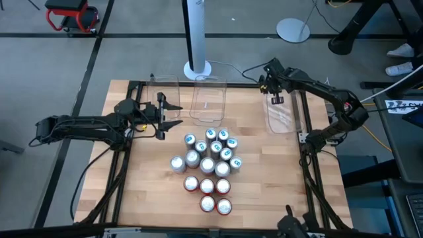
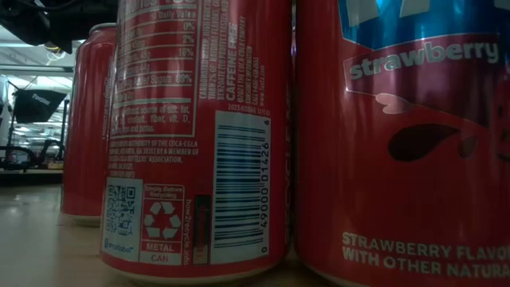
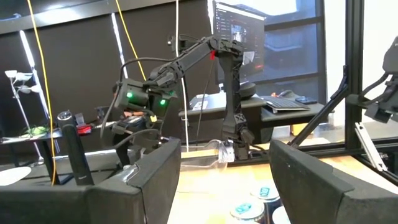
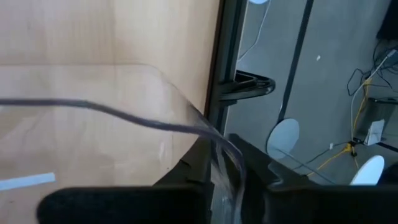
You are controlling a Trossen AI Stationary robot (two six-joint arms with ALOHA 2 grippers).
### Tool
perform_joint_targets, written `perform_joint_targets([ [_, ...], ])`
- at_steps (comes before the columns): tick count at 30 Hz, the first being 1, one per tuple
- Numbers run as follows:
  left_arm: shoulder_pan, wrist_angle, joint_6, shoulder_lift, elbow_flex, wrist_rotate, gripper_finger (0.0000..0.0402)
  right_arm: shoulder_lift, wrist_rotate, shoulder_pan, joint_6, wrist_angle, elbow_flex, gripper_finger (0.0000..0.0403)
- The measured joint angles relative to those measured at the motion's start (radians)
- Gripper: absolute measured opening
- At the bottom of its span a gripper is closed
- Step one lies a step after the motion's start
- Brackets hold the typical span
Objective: Sort soda cans
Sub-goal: Put the bottom transparent bin to the top right of the table, then put the blue soda can into the left transparent bin
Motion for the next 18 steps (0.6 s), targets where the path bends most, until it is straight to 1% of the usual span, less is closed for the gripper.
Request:
perform_joint_targets([
  [5, 0.0, 0.0, -0.007, 0.0, 0.0, 0.0, 0.0233, 0.034, 0.002, 0.0, 0.007, 0.002, -0.003, 0.0101],
  [7, 0.0, 0.0, -0.01, 0.0, 0.0, 0.0, 0.0233, 0.042, 0.018, 0.0, 0.007, 0.012, -0.003, 0.0115],
  [14, 0.0, -0.001, -0.011, 0.0, 0.0, 0.0, 0.0233, 0.041, 0.043, 0.0, 0.007, 0.062, 0.0, 0.0164],
  [18, 0.0, -0.002, -0.011, 0.0, 0.0, 0.0, 0.0233, 0.039, 0.037, 0.002, -0.018, -0.016, 0.052, 0.019],
])
